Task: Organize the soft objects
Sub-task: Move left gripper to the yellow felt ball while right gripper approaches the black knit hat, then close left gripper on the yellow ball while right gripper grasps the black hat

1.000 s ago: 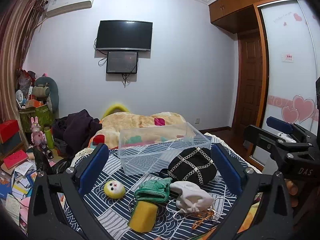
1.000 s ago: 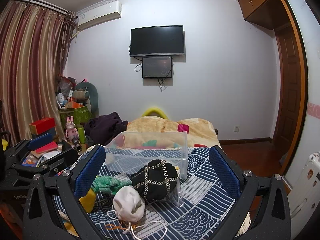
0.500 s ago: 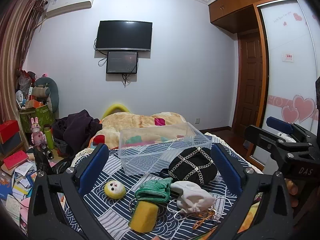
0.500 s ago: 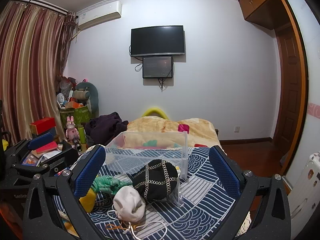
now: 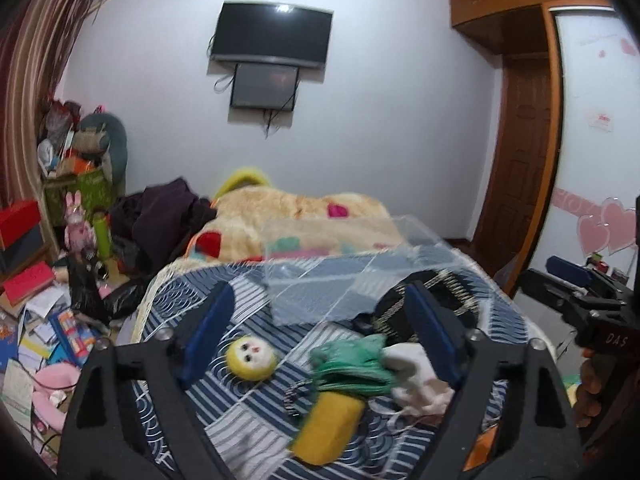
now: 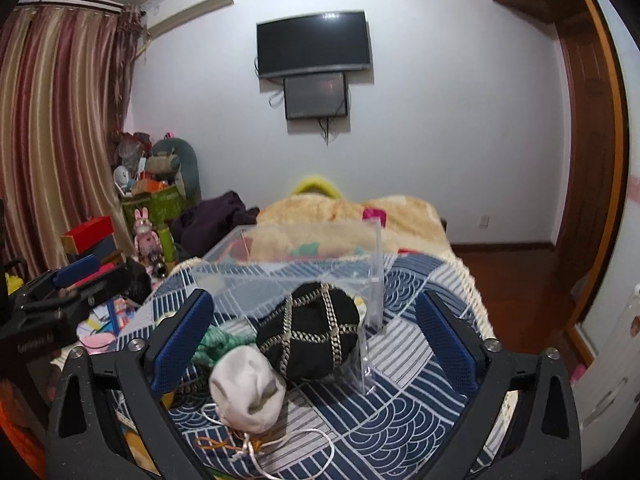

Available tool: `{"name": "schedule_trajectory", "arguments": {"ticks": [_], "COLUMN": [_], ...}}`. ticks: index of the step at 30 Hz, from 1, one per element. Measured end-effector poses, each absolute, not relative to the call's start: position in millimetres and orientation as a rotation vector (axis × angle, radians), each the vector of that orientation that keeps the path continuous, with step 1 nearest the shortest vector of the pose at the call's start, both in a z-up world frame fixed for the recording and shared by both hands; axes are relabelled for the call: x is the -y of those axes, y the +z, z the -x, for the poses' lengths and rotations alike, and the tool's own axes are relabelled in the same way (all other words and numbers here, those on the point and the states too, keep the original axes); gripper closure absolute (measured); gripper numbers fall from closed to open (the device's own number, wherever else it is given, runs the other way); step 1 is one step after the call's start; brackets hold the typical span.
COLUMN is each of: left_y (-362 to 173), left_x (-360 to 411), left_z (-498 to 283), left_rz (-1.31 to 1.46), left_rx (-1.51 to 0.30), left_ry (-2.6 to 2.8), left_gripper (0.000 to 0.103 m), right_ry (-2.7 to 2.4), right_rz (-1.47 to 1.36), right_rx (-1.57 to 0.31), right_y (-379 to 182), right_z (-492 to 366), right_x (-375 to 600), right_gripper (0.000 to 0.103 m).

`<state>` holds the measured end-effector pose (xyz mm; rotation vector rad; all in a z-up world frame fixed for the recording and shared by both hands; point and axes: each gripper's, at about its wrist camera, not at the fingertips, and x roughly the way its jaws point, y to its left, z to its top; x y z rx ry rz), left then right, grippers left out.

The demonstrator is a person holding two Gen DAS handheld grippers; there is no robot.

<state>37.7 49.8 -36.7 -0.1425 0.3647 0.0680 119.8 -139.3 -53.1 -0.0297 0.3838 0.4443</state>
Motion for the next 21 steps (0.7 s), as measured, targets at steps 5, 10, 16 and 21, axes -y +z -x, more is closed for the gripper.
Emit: {"name": "schedule_trajectory", "arguments": {"ticks": [5, 10, 16, 21], "left_y": [-60.2, -90.9, -119.4, -134.9], "left_x": [-77.1, -96.1, -100.9, -105.9], "left_z": [-65.6, -94.2, -113.2, -118.9], "left_rz": [0.194, 0.225, 0.24, 0.27], "left_rx": [-0.46, -0.564, -0.647, -0.696], "left_ry": [0.144, 0.169, 0.161, 0.164], "left_gripper": [0.025, 0.034, 0.035, 0.049], "right_ry": [0.442, 0.438, 0.486, 0.501], "right_rz": [0.007, 0.012, -0.029, -0.044], "right_rx": [-0.462, -0.52, -0.636, -0.679], "right_y": [-66.4, -75.0, -95.5, -108.3], "right_z": [-139.6, -158.1, -180.6, -182.3], "right_x": [141.5, 136.7, 131.7, 133.7], "right_gripper": [0.017, 0.028, 0.041, 0.06]}}
